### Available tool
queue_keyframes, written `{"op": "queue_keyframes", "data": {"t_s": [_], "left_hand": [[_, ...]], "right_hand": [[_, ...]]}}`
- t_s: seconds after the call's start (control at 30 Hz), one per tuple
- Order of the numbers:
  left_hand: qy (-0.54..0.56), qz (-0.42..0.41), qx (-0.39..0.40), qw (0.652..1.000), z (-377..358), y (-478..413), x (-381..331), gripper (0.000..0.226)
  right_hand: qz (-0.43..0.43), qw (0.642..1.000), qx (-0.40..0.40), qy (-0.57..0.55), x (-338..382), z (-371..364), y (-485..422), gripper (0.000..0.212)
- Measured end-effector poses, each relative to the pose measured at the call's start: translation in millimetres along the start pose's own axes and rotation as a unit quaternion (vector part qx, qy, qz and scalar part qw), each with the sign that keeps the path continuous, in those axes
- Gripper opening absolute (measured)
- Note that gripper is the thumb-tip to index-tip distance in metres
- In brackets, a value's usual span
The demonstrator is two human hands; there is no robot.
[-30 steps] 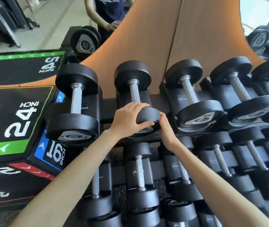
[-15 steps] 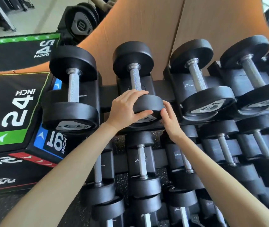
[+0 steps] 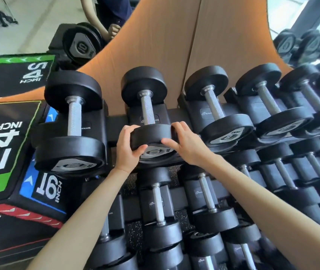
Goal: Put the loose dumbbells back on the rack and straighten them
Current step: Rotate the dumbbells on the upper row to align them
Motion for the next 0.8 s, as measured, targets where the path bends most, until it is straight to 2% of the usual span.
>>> {"op": "queue_keyframes", "data": {"t_s": [0.13,0.23,0.33,0.4,0.5,0.57,0.63,0.7,0.8], "left_hand": [[0.032,0.045,-0.071,0.996,-2.3,8.5,-3.2,0.064],[0.026,0.061,-0.081,0.994,1.2,9.6,-6.3,0.066],[0.008,0.079,-0.017,0.997,2.7,8.2,-11.3,0.063],[-0.015,0.096,0.045,0.994,2.1,6.9,-14.6,0.062],[-0.084,0.114,0.136,0.981,6.9,-0.4,-20.4,0.058],[-0.131,0.105,0.188,0.968,7.5,-11.1,-27.3,0.055],[-0.196,0.049,0.229,0.952,-0.4,-25.9,-40.7,0.058],[-0.247,-0.041,0.227,0.941,-11.9,-38.3,-50.1,0.060],[-0.206,-0.098,0.193,0.954,-17.1,-40.4,-45.9,0.058]], "right_hand": [[0.038,0.983,-0.036,0.173,25.4,8.9,-0.9,0.063],[0.047,0.980,-0.055,0.184,32.8,8.1,1.7,0.061],[0.008,0.997,-0.039,0.066,20.9,6.3,5.5,0.064],[-0.036,0.995,-0.032,-0.089,6.3,0.0,10.5,0.068],[-0.050,0.936,-0.080,-0.339,-13.4,-14.2,15.8,0.053],[-0.063,0.903,-0.074,-0.419,-24.1,-24.8,16.6,0.053],[-0.081,0.877,-0.065,-0.470,-30.7,-37.5,17.1,0.057],[-0.095,0.848,-0.076,-0.516,-40.7,-54.4,15.8,0.062],[-0.096,0.814,-0.088,-0.566,-55.2,-70.8,12.0,0.067]]}}
Point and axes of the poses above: each hand's wrist, its own y-axis away from the middle knuckle, its own z-axis out of the back of the hand, x = y × z, the point moved 3 cm from there along -y, towards the middle knuckle, and after that the axes turned 2 degrees about -x, right-handed, at the moved point
